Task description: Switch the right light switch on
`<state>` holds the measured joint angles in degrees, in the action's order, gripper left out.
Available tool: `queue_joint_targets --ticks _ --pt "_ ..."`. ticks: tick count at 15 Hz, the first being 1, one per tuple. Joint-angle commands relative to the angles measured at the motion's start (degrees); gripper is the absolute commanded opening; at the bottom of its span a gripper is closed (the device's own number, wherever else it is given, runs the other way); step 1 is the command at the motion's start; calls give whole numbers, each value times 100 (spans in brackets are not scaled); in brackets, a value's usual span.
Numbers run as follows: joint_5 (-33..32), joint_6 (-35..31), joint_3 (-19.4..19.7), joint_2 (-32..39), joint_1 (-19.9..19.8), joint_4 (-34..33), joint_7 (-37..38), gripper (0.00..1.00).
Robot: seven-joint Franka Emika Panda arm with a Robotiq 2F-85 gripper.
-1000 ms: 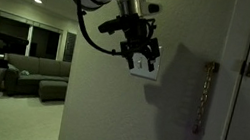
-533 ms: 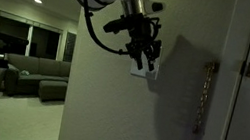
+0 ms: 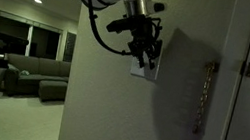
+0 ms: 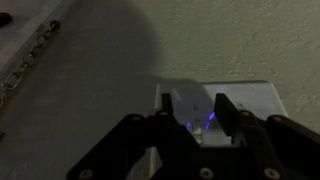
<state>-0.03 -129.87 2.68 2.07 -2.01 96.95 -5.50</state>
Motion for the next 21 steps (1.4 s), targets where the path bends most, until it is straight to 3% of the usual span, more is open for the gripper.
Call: queue_joint_targets --ticks 1,3,5,8,21 --pt "98 -100 -24 33 -17 -90 47 19" --pt "76 -76 -25 6 -19 -79 49 7" --pt "55 -79 -23 -17 -20 -63 49 3" --pt "108 -73 -35 -8 -16 -65 10 7" --pt "52 261 22 -476 -63 78 -339 7"
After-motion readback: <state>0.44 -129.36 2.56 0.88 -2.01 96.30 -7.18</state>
